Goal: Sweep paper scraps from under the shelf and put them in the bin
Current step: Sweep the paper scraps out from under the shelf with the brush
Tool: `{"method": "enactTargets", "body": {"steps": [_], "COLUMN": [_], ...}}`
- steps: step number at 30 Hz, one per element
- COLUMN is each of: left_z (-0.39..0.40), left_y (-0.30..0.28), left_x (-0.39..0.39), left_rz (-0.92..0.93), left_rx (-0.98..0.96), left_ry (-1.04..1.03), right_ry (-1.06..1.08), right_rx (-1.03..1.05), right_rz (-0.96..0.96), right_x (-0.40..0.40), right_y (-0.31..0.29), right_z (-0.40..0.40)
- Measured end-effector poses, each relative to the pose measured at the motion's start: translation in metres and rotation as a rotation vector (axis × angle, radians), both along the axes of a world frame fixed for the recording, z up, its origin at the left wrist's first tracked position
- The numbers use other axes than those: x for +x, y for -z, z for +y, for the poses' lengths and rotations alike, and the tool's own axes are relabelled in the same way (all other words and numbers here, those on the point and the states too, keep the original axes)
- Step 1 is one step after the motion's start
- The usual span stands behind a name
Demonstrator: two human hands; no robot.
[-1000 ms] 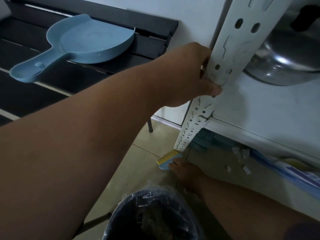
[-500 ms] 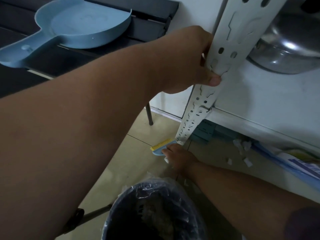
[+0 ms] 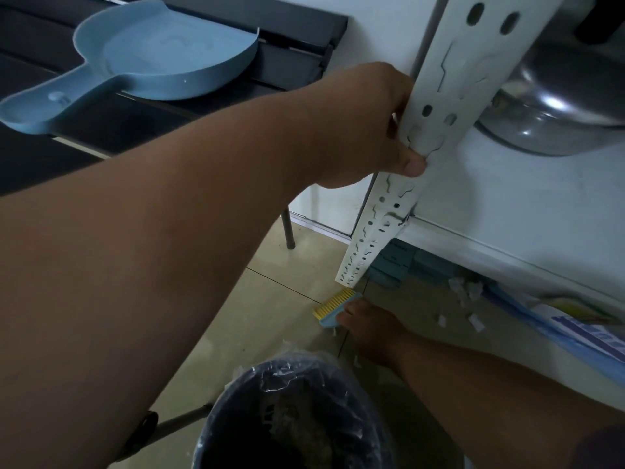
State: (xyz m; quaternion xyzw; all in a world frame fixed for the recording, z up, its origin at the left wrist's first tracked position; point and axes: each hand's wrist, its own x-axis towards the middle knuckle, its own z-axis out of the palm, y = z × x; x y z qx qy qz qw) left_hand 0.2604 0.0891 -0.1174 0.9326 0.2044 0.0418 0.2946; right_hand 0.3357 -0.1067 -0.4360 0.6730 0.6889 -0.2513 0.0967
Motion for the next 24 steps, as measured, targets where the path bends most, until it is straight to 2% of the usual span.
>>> {"method": "enactTargets", "body": {"steps": [2, 6, 13, 24], "left_z": [-0.005, -0.004, 0.003, 0.008], "left_y": [0.000, 0.002, 0.011, 0.013], "left_x": [-0.001, -0.002, -0.001, 0.000], "left_rz": [0.007, -0.031, -0.044, -0.034], "left_rx": [-0.094, -0.138, -0.107, -0.114], "left_ry": [-0.058, -0.024, -0.015, 0.013], "right_ry": [-0.011, -0.019, 0.010, 0.130], "right_rx": [-0.009, 0.071, 0.076, 0.038], "right_rz": [-0.023, -0.020, 0.055, 0.019], "right_x": [-0.001, -0.004, -0.016, 0.011], "right_y": [-0.005, -0.010, -0.001, 0.004], "right_z": [0.000, -0.001, 0.012, -0.013]}}
